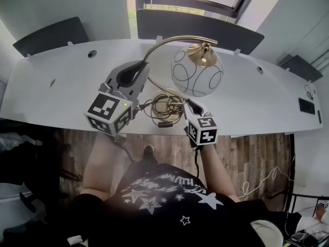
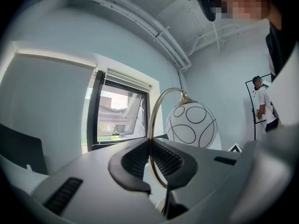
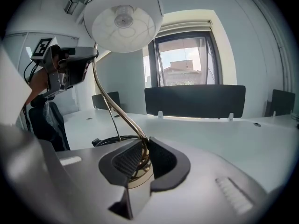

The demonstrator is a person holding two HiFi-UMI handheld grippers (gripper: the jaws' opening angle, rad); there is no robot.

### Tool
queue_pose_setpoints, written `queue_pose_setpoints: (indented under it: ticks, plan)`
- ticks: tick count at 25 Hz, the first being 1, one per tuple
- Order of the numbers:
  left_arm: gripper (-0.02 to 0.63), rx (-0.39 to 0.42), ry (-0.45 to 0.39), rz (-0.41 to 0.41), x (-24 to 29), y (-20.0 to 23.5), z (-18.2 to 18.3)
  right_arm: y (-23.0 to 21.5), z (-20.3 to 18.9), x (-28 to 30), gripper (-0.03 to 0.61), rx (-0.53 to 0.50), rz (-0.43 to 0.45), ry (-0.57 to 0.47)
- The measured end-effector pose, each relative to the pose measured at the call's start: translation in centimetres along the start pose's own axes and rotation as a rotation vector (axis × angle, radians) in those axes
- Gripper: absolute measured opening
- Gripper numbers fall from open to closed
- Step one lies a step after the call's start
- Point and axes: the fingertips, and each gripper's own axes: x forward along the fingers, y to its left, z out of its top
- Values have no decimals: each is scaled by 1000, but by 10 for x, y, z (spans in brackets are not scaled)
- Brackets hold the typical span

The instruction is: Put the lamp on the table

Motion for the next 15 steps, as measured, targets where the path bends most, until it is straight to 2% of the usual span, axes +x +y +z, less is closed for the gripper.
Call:
queue_pose_setpoints:
  ticks: [15]
  plan:
    - [31,-24,19,-69,54,87,-16,-9,31,84,44,36,-59,30]
